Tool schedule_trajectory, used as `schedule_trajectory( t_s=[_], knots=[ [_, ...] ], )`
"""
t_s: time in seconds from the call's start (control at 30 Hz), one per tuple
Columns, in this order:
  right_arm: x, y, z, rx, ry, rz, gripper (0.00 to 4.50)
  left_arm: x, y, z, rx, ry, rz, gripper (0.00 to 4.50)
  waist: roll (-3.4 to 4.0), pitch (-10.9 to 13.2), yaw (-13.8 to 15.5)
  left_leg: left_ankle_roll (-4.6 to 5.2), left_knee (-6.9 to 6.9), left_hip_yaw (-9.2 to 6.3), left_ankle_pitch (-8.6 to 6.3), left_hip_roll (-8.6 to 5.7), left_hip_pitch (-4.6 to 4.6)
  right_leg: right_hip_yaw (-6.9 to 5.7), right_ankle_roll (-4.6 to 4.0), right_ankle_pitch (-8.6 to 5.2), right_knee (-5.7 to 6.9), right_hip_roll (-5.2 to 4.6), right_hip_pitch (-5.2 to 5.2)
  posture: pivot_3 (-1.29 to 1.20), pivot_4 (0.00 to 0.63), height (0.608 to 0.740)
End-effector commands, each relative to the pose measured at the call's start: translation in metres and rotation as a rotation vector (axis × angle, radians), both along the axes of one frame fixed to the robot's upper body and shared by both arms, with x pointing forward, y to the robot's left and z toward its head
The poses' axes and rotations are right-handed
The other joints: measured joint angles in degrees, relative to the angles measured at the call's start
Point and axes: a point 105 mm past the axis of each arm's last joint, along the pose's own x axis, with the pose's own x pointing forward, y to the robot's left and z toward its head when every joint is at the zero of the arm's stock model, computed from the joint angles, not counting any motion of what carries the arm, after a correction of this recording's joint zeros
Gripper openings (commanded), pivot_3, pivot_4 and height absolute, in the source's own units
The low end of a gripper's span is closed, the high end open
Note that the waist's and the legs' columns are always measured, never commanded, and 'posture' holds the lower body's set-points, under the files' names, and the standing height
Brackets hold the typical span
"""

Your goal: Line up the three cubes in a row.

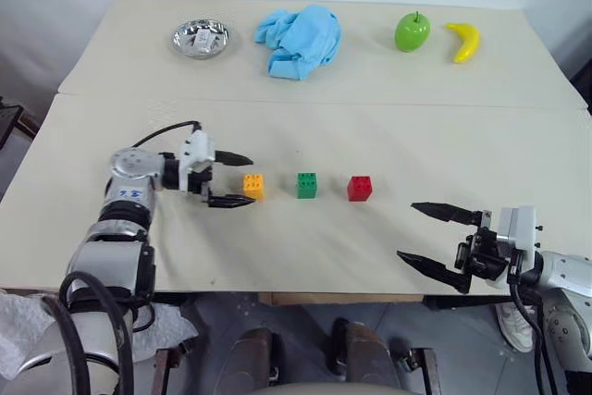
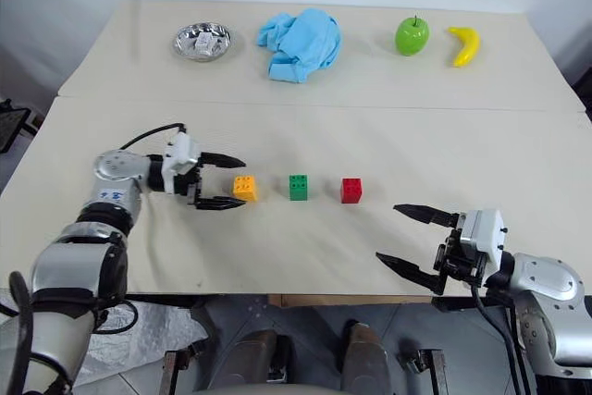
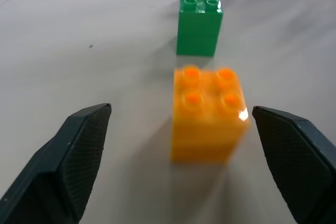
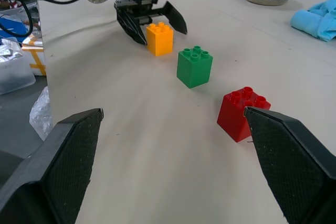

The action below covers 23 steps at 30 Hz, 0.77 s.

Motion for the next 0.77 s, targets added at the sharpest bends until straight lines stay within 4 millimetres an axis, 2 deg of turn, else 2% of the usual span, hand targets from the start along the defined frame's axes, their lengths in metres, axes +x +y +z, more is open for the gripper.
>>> schedule_trajectory(
  t_s=[0.03, 0.17, 0.33, 0.43, 0.57, 0.77],
  knots=[
    [-0.003, -0.008, 0.011, 0.018, -0.065, 0.052, 4.5, -0.029, 0.027, 0.003, -0.006, -0.023, -0.056, 4.46, 0.0, 0.0, -0.4, 0.0, 0.0, 0.0, 0.0, 0.0, 0.0, 0.0, 0.0, 0.0, 0.0, 0.0, 0.0, 0.0, 0.15, 0.74],
    [0.008, -0.021, 0.004, 0.01, -0.023, 0.033, 4.5, -0.05, 0.039, 0.023, -0.161, -0.065, 0.052, 4.46, 0.01, 0.02, -0.7, -0.01, 0.01, -0.1, -0.01, 0.04, 0.01, 0.06, -0.01, 0.0, 0.0, -0.02, 0.01, 0.0, 0.15, 0.74],
    [0.024, -0.032, 0.007, 0.032, -0.021, 0.04, 4.5, -0.069, 0.059, 0.014, -0.198, -0.092, 0.288, 4.46, 0.1, 0.03, -0.47, -0.04, 0.12, -0.25, -0.03, 0.02, 0.13, 0.09, -0.02, 0.0, 0.0, -0.13, 0.18, 0.0, 0.15, 0.74],
    [0.029, -0.033, 0.008, 0.016, -0.015, 0.075, 4.5, -0.076, 0.057, 0.015, -0.188, -0.103, 0.325, 4.46, 0.12, 0.05, -0.31, -0.09, 0.1, -0.28, -0.03, 0.03, 0.11, 0.07, -0.05, -0.02, 0.04, -0.12, 0.14, 0.0, 0.15, 0.74],
    [0.038, -0.029, 0.01, 0.016, -0.026, 0.132, 4.5, -0.077, 0.06, 0.026, -0.218, -0.146, 0.372, 4.46, 0.13, 0.04, -0.39, -0.1, 0.1, -0.24, -0.04, 0.02, 0.1, 0.09, -0.05, -0.02, 0.06, -0.12, 0.11, 0.0, 0.15, 0.74],
    [0.045, -0.028, 0.011, -0.001, -0.037, 0.177, 4.5, -0.086, 0.063, 0.022, -0.187, -0.089, 0.339, 4.46, 0.19, 0.02, -0.84, -0.11, 0.02, -0.19, -0.04, 0.01, 0.11, 0.05, -0.07, -0.04, 0.05, -0.08, 0.08, 0.0, 0.15, 0.74]
  ],
)
